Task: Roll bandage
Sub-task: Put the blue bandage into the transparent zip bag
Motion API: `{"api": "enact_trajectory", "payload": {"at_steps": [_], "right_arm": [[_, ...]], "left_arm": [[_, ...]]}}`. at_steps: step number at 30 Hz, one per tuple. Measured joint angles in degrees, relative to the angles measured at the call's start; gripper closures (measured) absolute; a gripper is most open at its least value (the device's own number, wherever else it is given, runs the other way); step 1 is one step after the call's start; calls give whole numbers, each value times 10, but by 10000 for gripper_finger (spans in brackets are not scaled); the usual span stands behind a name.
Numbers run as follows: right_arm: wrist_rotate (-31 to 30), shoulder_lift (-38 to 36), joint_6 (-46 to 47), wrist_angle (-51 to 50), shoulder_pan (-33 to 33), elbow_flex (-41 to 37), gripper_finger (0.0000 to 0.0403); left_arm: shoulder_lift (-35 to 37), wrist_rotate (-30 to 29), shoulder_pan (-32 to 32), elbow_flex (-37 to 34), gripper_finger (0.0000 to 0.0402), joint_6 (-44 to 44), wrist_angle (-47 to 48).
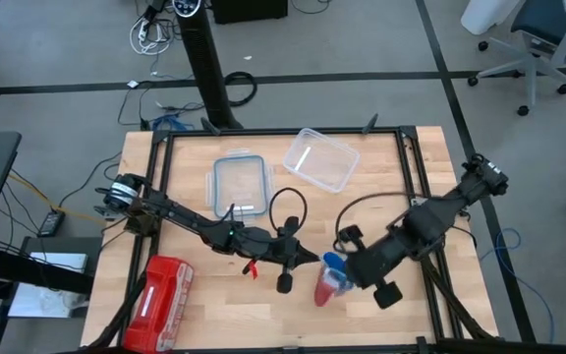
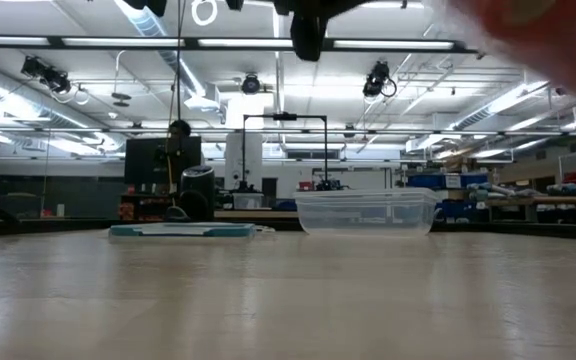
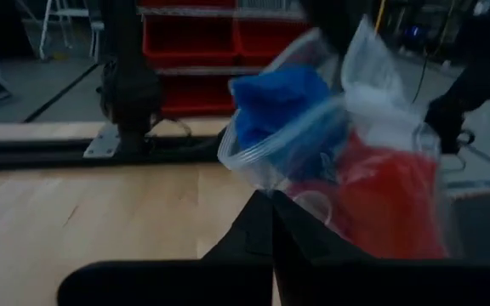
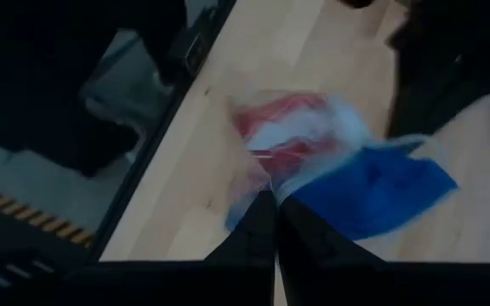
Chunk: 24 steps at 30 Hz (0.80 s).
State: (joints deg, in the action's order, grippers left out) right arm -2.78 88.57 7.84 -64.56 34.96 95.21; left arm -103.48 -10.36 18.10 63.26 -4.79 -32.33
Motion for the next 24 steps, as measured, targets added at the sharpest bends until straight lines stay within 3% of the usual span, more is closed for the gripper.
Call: {"api": "enact_trajectory", "payload": {"at_steps": [4,7,9,15,19,24], "right_arm": [[3,6,1,-17,1,1,403],[-79,2,0,-28,0,18,403],[-94,3,-7,-53,-1,33,402],[-24,9,0,-28,-3,42,402],[-75,12,24,-50,-12,38,402],[-45,31,15,-5,-13,-6,402]], "left_arm": [[0,14,-1,0,401,7,12],[6,27,-1,-1,401,27,21],[22,20,-6,-1,401,46,26],[58,19,-17,0,401,57,38],[56,36,-16,-1,401,48,28],[25,28,-9,-1,401,15,49]]}}
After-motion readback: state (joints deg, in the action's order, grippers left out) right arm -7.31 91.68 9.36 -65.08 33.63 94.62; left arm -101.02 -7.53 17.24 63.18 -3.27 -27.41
